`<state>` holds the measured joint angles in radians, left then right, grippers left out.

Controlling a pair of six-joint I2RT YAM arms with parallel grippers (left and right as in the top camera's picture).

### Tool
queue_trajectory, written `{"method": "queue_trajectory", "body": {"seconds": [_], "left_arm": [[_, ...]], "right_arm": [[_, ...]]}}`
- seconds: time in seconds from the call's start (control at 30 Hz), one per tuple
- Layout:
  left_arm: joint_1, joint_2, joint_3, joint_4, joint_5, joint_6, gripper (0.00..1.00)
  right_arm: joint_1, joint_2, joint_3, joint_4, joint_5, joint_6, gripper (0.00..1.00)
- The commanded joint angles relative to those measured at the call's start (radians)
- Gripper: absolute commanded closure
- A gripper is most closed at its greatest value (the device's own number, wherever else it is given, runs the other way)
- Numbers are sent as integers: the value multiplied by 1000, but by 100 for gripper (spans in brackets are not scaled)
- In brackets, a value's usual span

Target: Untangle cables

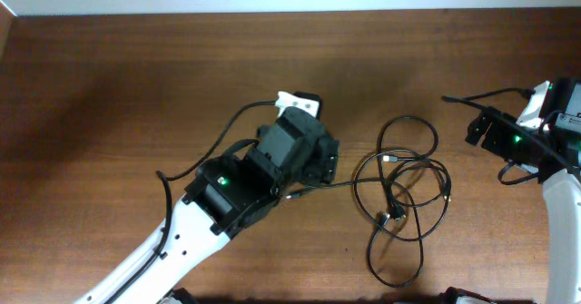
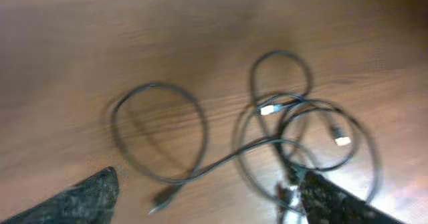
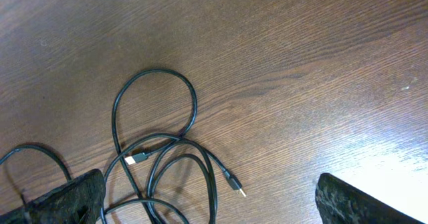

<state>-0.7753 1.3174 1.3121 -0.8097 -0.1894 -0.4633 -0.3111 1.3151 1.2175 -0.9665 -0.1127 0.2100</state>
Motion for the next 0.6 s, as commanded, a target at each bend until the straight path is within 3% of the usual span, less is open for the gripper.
{"method": "queue_trajectory", "body": {"seconds": [0.0,0.13,0.3,0.57], "left_arm": [[18,-7,7,-85,-175,5,3],[40,-5,3,-169,-238,5,1],[62,26,-23,-169,-237,-18,1],[65,217,-30,-133,-166,-71,1]], "right_arm": [[-4,3,18,-14,13,5,1],[-4,3,18,-39,12,5,1],[-3,3,17,-45,12,5,1],[-3,3,17,-44,12,5,1]]}}
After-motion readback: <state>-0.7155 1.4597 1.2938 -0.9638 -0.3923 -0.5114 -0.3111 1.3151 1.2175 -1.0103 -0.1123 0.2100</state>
